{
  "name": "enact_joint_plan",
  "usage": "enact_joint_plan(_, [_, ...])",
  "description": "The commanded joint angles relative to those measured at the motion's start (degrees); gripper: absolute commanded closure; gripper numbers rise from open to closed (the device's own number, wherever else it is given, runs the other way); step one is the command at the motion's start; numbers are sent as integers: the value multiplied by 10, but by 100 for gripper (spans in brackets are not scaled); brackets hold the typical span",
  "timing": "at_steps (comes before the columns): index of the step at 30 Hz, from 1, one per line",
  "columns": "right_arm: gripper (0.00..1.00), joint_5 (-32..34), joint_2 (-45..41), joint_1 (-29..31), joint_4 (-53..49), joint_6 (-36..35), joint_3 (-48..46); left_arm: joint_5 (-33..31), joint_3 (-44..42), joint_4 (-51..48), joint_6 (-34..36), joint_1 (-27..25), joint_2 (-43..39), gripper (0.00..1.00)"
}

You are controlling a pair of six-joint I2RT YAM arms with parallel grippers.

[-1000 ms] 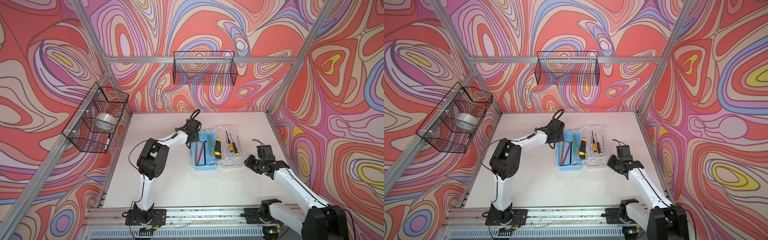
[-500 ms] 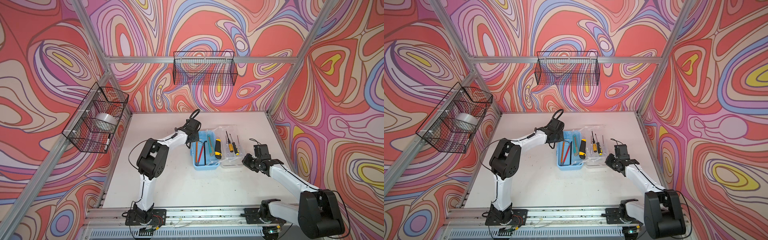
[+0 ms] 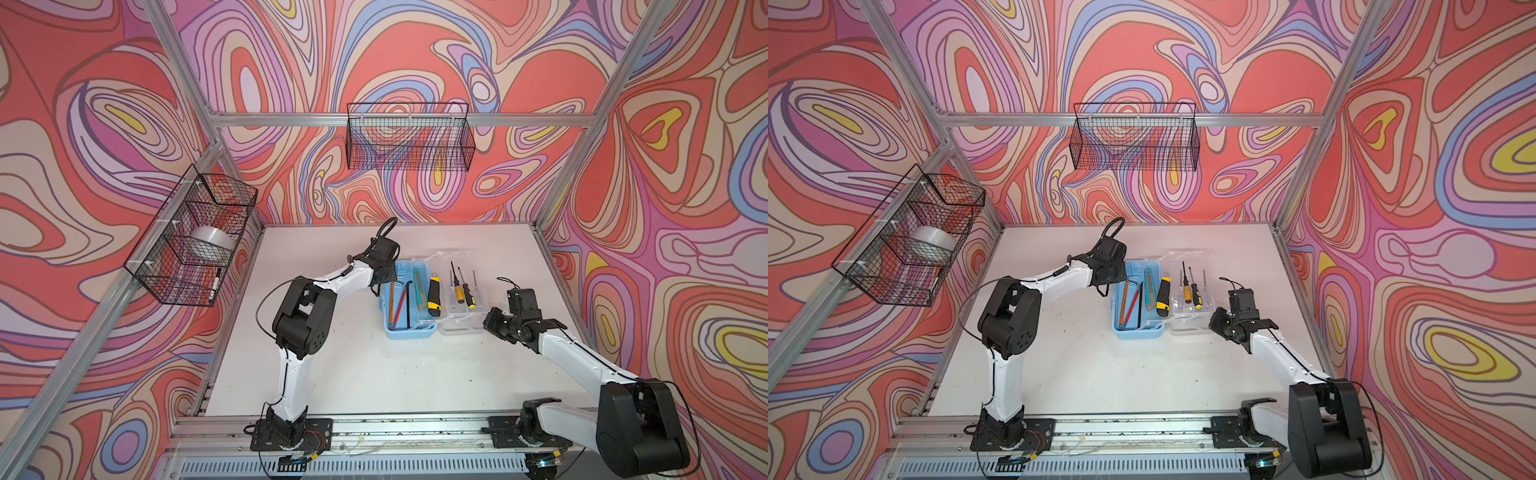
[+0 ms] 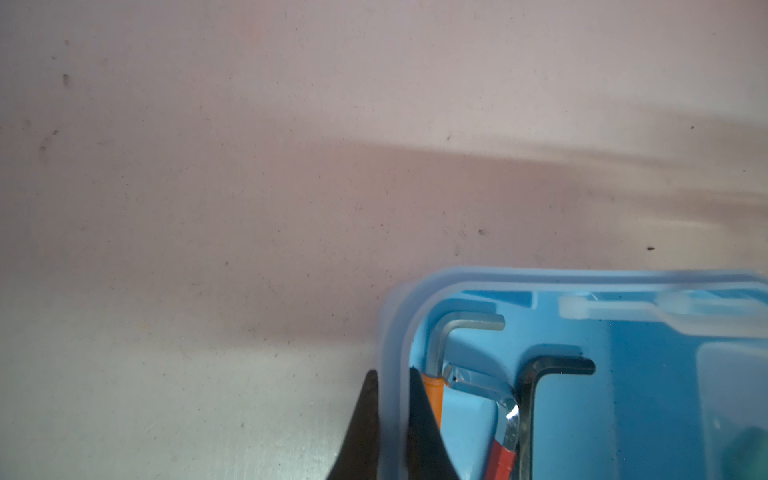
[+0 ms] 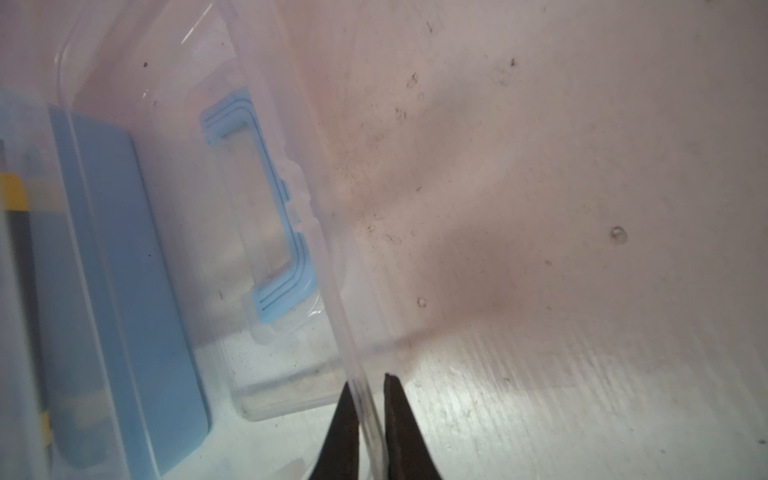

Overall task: Pack the tool kit
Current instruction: 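Lower the right gripper and close it on the clear lid's edge, then lift the clear lid and swing it up over the box with the right gripper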

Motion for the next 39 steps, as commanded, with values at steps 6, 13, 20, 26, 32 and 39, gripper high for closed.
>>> enact_joint_plan(6, [100, 46, -43, -3, -41, 7, 25, 17, -25, -18, 3, -2, -5, 100])
enact_joint_plan(13, [100, 91, -81, 11, -83, -15, 67, 35, -27, -12, -4, -5, -12, 100])
enact_joint_plan(20, [100, 213, -69, 124, -133, -15, 135, 36, -23, -14, -5, -14, -13, 100])
enact_joint_plan(26, [100, 278, -49, 204, -159, -3, 195, 38, -26, -12, -7, -14, -19, 100])
enact_joint_plan(32, [100, 327, -26, 283, -179, 8, 257, 40, -30, -7, -10, -14, -25, 100])
enact_joint_plan(39, [100, 363, 30, 369, -188, 23, 319, 50, -40, 7, -13, -14, -34, 100])
